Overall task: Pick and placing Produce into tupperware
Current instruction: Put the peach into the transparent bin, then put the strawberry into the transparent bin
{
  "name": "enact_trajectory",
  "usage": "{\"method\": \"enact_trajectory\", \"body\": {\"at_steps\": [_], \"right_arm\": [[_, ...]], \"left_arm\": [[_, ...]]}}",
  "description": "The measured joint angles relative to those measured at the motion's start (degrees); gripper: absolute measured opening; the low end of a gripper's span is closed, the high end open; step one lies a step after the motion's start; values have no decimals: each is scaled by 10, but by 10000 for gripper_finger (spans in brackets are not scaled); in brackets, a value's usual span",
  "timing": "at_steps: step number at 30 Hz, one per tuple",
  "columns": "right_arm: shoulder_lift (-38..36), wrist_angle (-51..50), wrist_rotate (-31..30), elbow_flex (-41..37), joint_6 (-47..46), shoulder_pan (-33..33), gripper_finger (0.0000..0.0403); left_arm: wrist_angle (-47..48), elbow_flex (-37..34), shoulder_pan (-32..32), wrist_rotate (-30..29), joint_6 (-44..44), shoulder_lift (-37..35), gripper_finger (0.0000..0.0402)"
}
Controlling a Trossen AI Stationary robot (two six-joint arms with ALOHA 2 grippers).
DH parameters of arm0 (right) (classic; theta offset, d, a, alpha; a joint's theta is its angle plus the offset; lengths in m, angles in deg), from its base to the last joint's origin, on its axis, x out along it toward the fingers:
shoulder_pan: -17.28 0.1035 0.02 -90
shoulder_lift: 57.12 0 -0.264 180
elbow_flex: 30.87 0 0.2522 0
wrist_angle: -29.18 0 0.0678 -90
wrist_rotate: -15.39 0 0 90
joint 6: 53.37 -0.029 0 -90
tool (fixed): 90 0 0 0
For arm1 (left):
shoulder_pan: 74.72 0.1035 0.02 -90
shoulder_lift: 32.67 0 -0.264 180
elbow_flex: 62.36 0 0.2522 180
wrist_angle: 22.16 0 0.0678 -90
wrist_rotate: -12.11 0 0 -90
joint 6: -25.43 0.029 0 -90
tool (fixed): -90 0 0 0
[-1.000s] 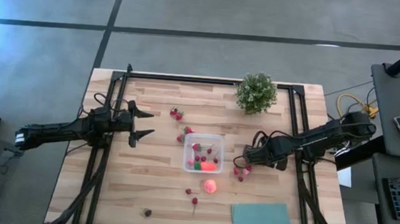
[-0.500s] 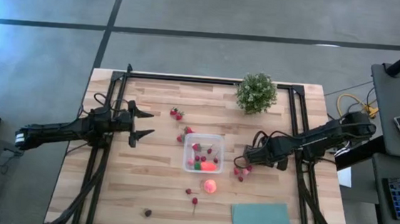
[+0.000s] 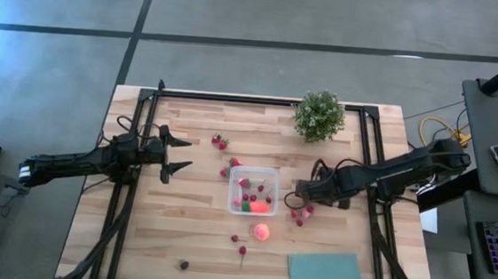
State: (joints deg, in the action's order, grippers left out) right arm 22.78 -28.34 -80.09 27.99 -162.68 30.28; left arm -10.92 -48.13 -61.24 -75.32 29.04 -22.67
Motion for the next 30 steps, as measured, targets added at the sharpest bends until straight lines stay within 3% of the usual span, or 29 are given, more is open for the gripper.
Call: {"method": "enact_trajectory", "body": {"at_steps": [8,11,14,17,22,30], "right_arm": [[39,198,-12,124,225,-21,100],[93,200,-16,179,279,-49,100],[160,201,36,232,332,-78,100],[222,189,69,286,361,-94,100],[286,51,21,387,402,-97,110],[336,-49,-22,502,460,-97,190]], "left_arm": [[0,0,0,0,0,0,283],[0,0,0,0,0,1,283],[0,0,0,0,0,0,283],[2,0,0,0,0,0,283],[0,0,0,0,0,0,283],[0,0,0,0,0,0,283]]}}
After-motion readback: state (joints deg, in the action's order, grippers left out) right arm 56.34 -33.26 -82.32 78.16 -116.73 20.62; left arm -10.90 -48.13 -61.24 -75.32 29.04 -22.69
